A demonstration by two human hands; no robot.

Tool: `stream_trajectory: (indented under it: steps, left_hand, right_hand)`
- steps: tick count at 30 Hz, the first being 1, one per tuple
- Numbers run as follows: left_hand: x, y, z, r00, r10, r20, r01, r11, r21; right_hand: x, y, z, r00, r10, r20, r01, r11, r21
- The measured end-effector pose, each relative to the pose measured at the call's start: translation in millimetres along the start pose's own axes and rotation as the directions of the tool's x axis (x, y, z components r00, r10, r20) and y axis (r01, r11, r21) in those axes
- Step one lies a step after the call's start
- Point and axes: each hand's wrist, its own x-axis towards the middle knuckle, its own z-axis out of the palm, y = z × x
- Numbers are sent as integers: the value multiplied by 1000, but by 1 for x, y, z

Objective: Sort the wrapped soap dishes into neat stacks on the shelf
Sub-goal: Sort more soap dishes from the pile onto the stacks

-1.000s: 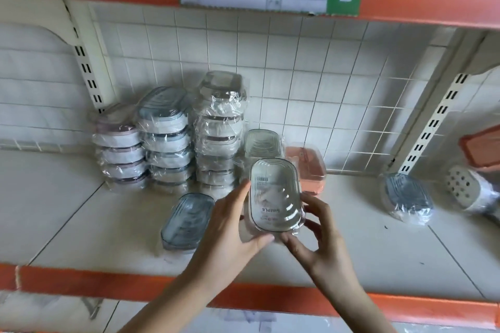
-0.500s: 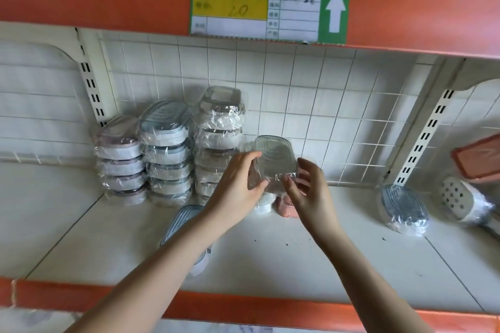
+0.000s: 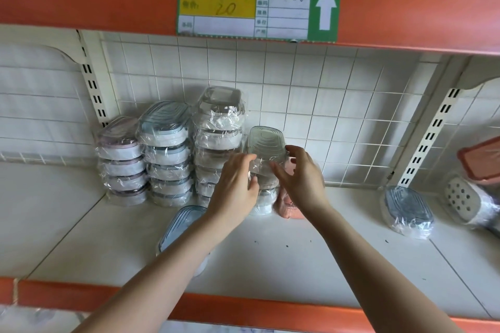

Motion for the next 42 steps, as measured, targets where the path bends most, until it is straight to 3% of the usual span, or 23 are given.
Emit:
stream_trajectory:
  steps: [9, 16, 20, 24, 28, 32, 36, 39, 42]
  left_hand:
    - [-1, -5, 2, 998, -6, 56, 8, 1000, -29]
    - [-7, -9, -4, 999, 41, 15, -41, 998, -41]
    - [-15, -12, -17, 997, -43, -64, 41, 999, -31]
    - [-29, -28, -34, 995, -87, -44, 88, 996, 22]
    - [-53, -51, -53, 982, -191, 1, 189, 975, 115]
    - [-77, -72, -69, 936, -350, 40, 336, 923, 188]
    - [-102, -88, -78, 910, -411, 56, 392, 895, 211]
    - [-118, -97, -79, 914, -402, 50, 393, 911, 127]
    - [-129, -101, -83, 925, -361, 122, 370, 927, -64]
  right_hand:
    - [8, -5, -1, 999, 13, 39, -9, 994, -109]
    - [12, 1, -1, 994, 25, 107, -17, 997, -73]
    - [4, -1, -7, 1000, 2, 18, -2, 1000, -3]
    - [-22, -15, -13, 984, -141, -108, 143, 990, 8]
    - [-57, -27, 4, 970, -236, 54, 231, 969, 86]
    - [-89, -29, 41, 953, -164, 253, 141, 984, 108]
    - [-110, -35, 69, 920, -98, 378, 73, 994, 78]
    - [-124, -41, 83, 903, -68, 425, 44, 997, 66]
    - [-135, -46, 94, 905, -82, 417, 46, 994, 96]
